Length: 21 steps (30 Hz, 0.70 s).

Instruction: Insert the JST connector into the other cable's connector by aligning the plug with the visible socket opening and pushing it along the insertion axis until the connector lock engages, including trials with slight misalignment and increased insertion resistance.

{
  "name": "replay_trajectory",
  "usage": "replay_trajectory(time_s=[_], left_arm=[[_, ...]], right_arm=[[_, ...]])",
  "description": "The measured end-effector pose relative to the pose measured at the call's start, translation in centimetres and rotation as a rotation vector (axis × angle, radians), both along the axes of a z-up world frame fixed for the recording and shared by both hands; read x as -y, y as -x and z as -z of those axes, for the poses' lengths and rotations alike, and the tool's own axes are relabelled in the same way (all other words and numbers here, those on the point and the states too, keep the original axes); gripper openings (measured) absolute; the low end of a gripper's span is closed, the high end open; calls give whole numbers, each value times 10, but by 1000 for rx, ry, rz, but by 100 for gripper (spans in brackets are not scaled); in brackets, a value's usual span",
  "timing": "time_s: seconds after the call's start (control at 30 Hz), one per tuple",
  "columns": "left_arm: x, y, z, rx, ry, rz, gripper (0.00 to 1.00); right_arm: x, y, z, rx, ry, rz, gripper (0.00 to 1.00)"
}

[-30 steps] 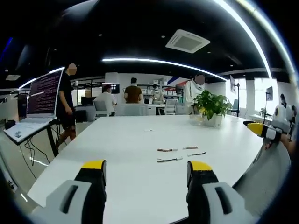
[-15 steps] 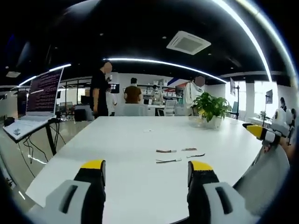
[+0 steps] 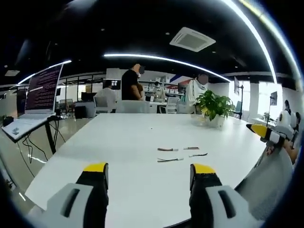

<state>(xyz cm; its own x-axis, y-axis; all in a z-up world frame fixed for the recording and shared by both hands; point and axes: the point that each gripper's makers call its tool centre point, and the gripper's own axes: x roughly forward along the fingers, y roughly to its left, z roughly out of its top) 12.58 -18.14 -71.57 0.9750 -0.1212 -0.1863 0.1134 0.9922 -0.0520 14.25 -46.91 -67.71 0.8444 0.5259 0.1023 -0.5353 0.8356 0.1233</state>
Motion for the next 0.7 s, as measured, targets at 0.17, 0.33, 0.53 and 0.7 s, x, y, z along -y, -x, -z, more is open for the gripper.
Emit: replay_trajectory(time_s=[0.17, 0.33, 0.53, 0.7], left_arm=[[4, 1, 10, -62, -19, 28, 75], [1, 0, 9, -52, -4, 23, 76], [7, 4, 11, -113, 92, 61, 88], [5, 5, 11, -130, 102, 74, 90]], right_arm=[[0, -1, 6, -27, 16, -3, 50], [1, -2, 10, -46, 30, 3, 50], [-4, 0, 21, -152, 13, -48, 53], [1, -2, 16, -138, 1, -14, 52]])
